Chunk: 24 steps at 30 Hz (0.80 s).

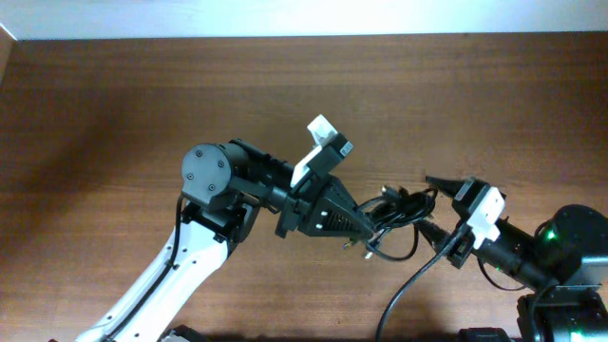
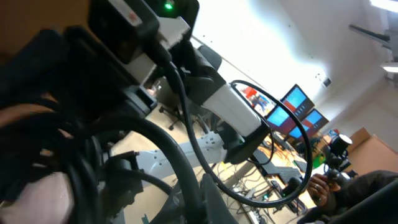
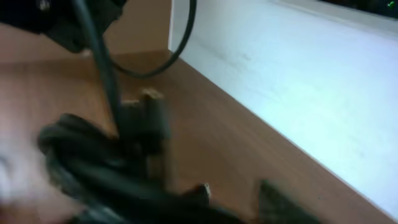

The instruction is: Untangle cables

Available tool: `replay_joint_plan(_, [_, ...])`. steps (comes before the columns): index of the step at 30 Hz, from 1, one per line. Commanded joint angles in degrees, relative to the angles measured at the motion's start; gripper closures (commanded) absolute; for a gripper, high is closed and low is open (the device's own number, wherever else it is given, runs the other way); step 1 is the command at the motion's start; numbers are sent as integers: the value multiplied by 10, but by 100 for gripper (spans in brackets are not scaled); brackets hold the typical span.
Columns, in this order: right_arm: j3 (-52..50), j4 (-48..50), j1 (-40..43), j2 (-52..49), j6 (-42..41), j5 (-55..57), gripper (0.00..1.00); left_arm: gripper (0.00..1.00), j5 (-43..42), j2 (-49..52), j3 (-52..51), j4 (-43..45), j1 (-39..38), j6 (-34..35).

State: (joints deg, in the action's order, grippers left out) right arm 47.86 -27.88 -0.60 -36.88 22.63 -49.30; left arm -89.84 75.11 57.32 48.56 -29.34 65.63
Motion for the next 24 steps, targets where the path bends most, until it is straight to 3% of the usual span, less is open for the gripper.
replay_joint_plan(1, [9, -16, 2, -11, -1, -54, 68, 100, -3, -10, 10, 5, -6, -3])
replay_joint_plan(3, [9, -43, 2, -11, -1, -53, 82, 100, -3, -10, 10, 8, 2, -3])
replay_joint_plan(7, [9, -80, 2, -11, -1, -38, 91, 97, -3, -10, 10, 7, 64, 27])
replay_joint_plan(9, [9, -79, 3, -11, -1, -38, 91, 83, -3, -10, 10, 7, 99, 53])
replay_joint_plan(10, [9, -80, 3, -11, -2, -31, 94, 65, -3, -10, 10, 7, 122, 56])
replay_joint_plan(18, [10, -95, 2, -11, -6, -19, 96, 48, -3, -10, 10, 7, 241, 55])
replay_joint_plan(19, [10, -99, 3, -11, -6, -19, 96, 43, -3, -10, 10, 7, 255, 55])
replay_joint_plan(20, [10, -99, 2, -11, -6, -19, 96, 12, -3, -10, 10, 7, 263, 55])
replay_joint_plan(21, [10, -99, 3, -11, -6, -19, 96, 1, -3, -10, 10, 7, 263, 56])
replay_joint_plan(24, [10, -84, 3, -11, -33, -2, 96, 1, -3, -10, 10, 7, 232, 55])
